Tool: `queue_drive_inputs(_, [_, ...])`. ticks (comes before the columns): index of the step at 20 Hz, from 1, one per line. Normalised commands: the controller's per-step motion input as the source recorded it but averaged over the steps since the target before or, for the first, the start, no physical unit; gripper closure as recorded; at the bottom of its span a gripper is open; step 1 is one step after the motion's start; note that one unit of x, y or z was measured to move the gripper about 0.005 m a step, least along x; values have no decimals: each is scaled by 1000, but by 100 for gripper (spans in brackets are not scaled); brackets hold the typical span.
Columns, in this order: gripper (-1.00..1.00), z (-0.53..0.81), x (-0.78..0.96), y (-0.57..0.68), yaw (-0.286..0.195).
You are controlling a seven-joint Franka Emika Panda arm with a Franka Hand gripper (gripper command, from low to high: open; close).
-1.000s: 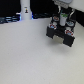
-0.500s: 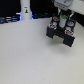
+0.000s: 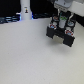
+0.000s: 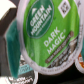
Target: Open the kcup holder, insert the kcup into the holder, and close the kcup holder
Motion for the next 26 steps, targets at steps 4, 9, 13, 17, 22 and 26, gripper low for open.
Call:
queue_drive_inputs(4, [100,-369,5,-17,5])
queue_drive_inputs(9, [100,-203,12,45,25])
queue_drive_inputs(13, [-100,194,87,56,79])
queue_drive_inputs(17, [-100,331,129,33,96])
queue_drive_inputs(22, [-100,396,183,-30,91])
queue_drive_inputs(26, [-100,497,362,-292,92])
